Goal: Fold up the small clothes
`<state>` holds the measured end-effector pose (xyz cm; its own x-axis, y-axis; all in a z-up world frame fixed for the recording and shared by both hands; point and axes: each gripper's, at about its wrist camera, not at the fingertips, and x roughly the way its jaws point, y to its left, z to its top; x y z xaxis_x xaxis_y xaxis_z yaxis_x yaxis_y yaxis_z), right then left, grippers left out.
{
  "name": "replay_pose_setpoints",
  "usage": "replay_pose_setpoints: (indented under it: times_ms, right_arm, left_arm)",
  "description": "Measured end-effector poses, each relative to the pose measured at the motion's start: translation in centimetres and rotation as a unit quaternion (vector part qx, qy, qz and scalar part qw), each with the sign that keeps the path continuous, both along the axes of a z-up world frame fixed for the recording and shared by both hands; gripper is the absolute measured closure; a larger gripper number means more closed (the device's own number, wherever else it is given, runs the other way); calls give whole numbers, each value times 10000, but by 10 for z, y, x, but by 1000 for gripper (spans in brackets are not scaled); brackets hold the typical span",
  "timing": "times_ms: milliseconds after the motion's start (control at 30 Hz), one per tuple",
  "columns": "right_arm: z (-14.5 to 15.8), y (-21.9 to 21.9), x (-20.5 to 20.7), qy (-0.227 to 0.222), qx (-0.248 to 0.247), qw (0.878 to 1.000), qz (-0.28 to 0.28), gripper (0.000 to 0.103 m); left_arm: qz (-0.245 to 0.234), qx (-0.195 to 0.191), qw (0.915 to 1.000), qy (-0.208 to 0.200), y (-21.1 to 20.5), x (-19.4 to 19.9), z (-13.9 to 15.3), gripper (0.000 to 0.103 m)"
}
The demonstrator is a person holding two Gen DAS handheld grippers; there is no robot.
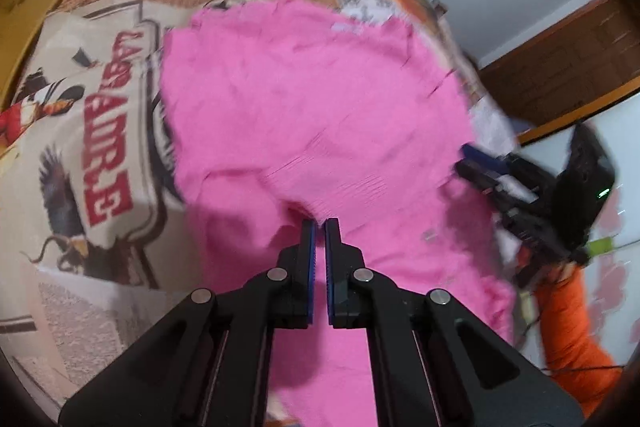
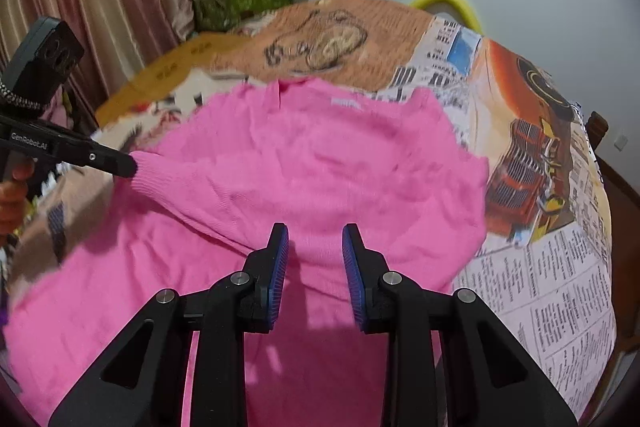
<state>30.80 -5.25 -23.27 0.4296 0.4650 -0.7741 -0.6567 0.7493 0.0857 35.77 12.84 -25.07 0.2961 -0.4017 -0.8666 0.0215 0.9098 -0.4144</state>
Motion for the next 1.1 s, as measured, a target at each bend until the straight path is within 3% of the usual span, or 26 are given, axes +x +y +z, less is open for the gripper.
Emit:
replay_pose_setpoints:
  times_ms: [67,200,267,333,400,600,667,700,733,933,1100]
  right_arm:
    - [-7,0,-2,41,-118,9999,51,77]
    - [-5,-6,-5,19,-75,9999,88,69]
    - [-1,-10,-5,1,-32,10000,63,69]
    - [4,-14,-6,-50,41,10000,-2,69]
    - [7,-18,-7,-78,107,9999,-92,69]
    - [11,-33,-8,-190,122,9992,-339,69]
    - [11,-38,-8,-190,117,9990,-385,69]
    - [11,-39,-8,-188,117,9990,-399,69]
    - [11,-41,-8,-189,120,9989,-422,69]
    - [15,-55,-5,-210,294,9974,-619,69]
    - [14,-61,1,-212,315,9966,-736,69]
  left_arm:
    - [-37,303,9995,62,-2,-3,-10,100]
    - [27,271,9996,-66,5,-7,-7,97]
    - [132,177,9996,-184,11,-5,0,89]
    - [281,125,9991,-288,16,-2,6,74]
    - [376,32,9990,-233,19,5,5,69]
    - [473,7,9988,112,7,21,-19,68]
    - [432,101,9990,4,0,22,-19,68]
    - [425,151,9990,-37,-3,22,-19,79]
    - [434,255,9987,-56,-7,22,-20,97]
    - [371,641,9953,-617,-14,10,1,100]
    - [529,1097,9835,-1341,-7,11,48,100]
